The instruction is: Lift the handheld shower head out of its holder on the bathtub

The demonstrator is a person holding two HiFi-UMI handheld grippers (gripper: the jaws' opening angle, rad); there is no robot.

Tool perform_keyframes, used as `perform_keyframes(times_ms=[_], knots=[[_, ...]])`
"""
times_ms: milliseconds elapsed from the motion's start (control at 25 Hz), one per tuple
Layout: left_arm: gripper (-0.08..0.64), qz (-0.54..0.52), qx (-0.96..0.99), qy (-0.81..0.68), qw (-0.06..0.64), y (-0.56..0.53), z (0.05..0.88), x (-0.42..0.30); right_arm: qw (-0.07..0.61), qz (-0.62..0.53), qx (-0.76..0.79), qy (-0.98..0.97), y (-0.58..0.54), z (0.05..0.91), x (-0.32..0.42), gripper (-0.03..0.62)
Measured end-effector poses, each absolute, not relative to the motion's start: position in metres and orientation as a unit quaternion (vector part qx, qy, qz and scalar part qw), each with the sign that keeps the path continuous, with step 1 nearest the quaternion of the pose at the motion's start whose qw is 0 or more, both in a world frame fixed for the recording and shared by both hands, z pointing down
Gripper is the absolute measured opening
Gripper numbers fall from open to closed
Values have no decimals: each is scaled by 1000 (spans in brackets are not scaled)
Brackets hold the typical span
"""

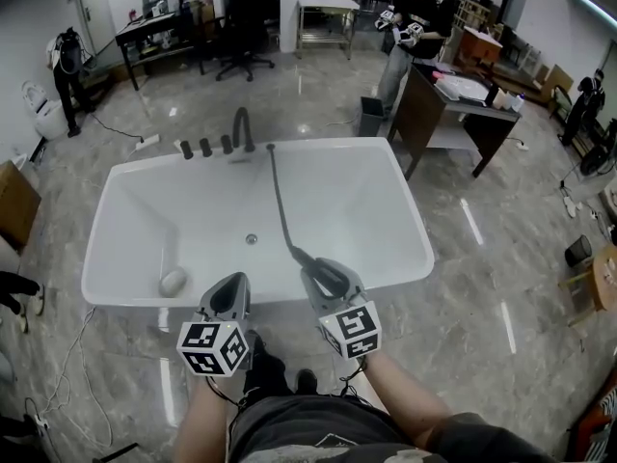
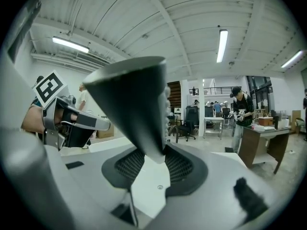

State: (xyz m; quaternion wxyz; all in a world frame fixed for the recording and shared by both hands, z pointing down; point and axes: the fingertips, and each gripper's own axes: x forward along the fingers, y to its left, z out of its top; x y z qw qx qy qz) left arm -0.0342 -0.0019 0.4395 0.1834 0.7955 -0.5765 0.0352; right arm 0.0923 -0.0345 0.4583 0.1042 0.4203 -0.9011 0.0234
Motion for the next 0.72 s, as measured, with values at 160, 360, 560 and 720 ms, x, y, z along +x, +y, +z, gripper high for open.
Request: perform_keyframes(times_ms=[160,360,560,720], knots=[[15,36,795,-578,179,-3,436,-37,100,24,422,-901,-37,456,91,140],[15,36,794,-581,176,-1,433,-42,99,19,421,-902,-40,451,85,140],[15,38,794,-581,174,-3,432,-45,99,16,417,-903,-40,451,80,140],[15,39,796,-579,169,-5,430,-47,101,13,414,-905,-39,451,77,140]])
